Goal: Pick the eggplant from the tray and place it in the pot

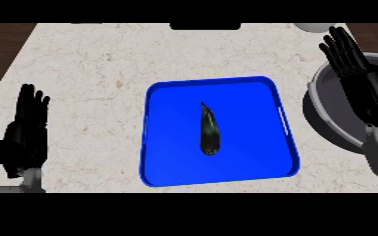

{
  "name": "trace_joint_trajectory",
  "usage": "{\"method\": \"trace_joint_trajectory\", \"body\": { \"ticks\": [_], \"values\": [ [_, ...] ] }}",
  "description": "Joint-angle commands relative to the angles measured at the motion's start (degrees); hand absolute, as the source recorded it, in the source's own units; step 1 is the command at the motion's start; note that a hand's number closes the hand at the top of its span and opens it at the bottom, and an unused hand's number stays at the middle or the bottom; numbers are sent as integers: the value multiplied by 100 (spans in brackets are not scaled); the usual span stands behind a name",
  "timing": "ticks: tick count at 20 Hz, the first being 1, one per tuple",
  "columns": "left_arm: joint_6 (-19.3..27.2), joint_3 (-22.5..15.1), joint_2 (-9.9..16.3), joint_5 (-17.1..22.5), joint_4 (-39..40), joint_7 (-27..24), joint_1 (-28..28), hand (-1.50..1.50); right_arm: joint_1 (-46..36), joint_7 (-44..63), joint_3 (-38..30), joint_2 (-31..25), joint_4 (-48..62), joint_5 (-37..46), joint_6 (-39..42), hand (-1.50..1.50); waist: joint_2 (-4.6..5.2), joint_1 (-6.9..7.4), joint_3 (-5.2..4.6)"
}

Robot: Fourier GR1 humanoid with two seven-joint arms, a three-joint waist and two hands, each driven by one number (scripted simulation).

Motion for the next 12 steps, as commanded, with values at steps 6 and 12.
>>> {"method": "trace_joint_trajectory", "body": {
  "ticks": [6, 12],
  "values": [
    [-441, -683, -61, -601, -87, -366, -405, 0, 573, -1163, -378, 306, -1515, 1004, -1207, 150, -84, -342, -10],
    [-460, -1046, -413, -590, -277, -280, -217, 0, 1871, -194, 646, 1164, -1616, 3163, -3628, -150, -65, -204, -22]
  ]
}}
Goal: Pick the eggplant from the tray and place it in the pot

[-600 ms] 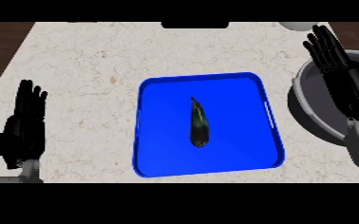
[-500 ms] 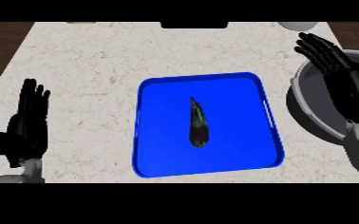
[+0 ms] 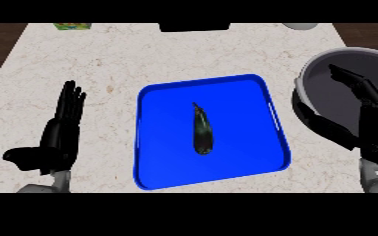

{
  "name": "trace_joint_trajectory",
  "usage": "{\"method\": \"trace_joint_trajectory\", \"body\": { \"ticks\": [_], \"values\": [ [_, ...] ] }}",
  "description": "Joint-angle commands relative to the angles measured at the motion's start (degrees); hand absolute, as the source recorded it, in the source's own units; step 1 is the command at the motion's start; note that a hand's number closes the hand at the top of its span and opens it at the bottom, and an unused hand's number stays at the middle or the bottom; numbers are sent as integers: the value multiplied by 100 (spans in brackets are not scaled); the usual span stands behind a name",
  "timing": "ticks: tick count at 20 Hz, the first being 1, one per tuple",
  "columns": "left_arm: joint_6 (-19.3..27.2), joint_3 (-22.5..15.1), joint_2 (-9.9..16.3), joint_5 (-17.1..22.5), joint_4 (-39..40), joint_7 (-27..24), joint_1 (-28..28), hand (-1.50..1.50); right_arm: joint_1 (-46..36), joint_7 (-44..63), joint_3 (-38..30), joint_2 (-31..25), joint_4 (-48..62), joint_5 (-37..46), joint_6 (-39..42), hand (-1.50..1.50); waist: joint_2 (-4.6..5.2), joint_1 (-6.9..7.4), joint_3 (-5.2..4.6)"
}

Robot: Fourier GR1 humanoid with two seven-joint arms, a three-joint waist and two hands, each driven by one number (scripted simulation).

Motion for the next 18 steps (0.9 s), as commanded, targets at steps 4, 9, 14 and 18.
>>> {"method": "trace_joint_trajectory", "body": {
  "ticks": [4, 9, 14, 18],
  "values": [
    [-15, -385, -179, -293, -112, -27, 50, 0, 1184, -35, 1612, 1174, -1664, 2013, -1702, -150, -7, 150, 6],
    [142, -513, -374, -475, -187, 158, -179, 0, 1090, 2089, 2157, 907, -1880, 3649, -1002, -150, 26, 257, -8],
    [-52, -518, -408, -387, 1, -39, -32, 0, 1039, 3440, 2449, 518, -1679, 4092, 559, -150, 58, 334, -34],
    [-159, -406, -251, -316, -65, 217, -238, 0, 656, 4849, 2961, 766, -1694, 4534, 1672, -150, 51, 396, -25]
  ]
}}
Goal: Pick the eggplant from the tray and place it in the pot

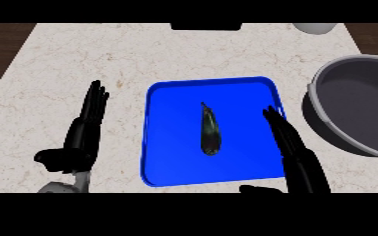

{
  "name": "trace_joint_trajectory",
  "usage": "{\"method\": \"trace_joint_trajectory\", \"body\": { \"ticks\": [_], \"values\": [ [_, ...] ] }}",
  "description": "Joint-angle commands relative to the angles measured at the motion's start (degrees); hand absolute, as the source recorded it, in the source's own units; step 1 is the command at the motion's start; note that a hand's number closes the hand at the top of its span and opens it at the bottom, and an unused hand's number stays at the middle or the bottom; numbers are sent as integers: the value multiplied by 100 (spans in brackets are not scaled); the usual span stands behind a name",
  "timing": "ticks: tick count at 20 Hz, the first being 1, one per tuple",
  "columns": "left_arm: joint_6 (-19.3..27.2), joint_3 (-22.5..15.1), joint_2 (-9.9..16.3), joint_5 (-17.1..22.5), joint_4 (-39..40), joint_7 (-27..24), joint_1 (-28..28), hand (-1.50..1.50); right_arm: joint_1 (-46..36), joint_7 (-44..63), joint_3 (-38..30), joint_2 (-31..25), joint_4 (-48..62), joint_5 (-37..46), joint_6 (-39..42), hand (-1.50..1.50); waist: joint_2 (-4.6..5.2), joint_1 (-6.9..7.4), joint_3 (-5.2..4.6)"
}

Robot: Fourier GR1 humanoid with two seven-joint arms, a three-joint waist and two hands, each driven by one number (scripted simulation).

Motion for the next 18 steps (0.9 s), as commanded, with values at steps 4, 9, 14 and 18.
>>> {"method": "trace_joint_trajectory", "body": {
  "ticks": [4, 9, 14, 18],
  "values": [
    [-145, 80, -73, 60, 16, -95, -49, 0, -1230, 2556, 612, 962, 158, 590, 1889, -150, 6, 46, 22],
    [-177, -20, -283, -174, 285, -282, 32, 0, -2059, 2599, 521, 2003, 1672, 726, 1791, -150, 14, 22, 38],
    [-287, 275, -83, -114, -106, 179, 25, 0, -1947, 3069, 301, 1974, 1597, 577, 2522, -150, -3, -12, 40],
    [-389, 332, -267, -281, -39, -66, 193, 0, -1691, 2602, 59, 1994, 1987, 575, 2330, -150, -2, -29, 41]
  ]
}}
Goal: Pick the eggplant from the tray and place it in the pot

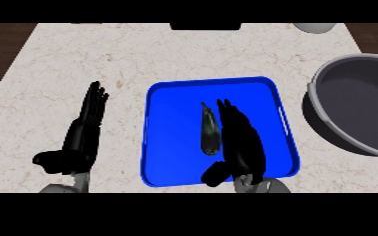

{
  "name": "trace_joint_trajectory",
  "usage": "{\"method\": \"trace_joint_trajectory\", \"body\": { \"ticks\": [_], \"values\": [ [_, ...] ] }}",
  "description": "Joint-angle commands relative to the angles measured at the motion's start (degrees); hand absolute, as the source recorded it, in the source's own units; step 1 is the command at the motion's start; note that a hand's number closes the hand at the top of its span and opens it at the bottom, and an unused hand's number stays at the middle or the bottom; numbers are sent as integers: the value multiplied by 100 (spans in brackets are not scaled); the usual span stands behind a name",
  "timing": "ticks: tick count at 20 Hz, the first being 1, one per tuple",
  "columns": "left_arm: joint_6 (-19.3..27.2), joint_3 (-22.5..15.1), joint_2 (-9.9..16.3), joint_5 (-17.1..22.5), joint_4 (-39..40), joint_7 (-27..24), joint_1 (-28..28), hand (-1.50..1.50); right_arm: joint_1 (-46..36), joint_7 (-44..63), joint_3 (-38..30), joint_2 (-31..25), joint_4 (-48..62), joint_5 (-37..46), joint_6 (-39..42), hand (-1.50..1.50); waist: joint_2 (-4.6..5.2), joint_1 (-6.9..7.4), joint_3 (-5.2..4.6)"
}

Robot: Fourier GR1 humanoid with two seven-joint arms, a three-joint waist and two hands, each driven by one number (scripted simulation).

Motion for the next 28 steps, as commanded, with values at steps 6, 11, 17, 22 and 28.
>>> {"method": "trace_joint_trajectory", "body": {
  "ticks": [6, 11, 17, 22, 28],
  "values": [
    [-167, 281, -189, -264, -47, 450, -222, 0, 286, -681, -87, 114, 902, 92, -438, -150, -1, -19, 3],
    [-125, 287, -455, -586, -230, 491, -48, 0, -116, -367, -162, 178, 996, -5, -174, -150, -3, -16, 3],
    [-367, 408, -604, -664, -30, 194, 13, 0, -204, -957, -224, 178, 1966, -57, -846, -150, 0, -9, 3],
    [-324, 436, -670, -803, -519, 692, 40, 0, -455, -1109, -197, 179, 2286, -254, -1076, -150, -1, -2, 3],
    [-716, 667, -403, -606, -451, 467, 221, 0, -867, -939, 113, 179, 2246, 569, -1622, 150, -5, 14, 3]
  ]
}}
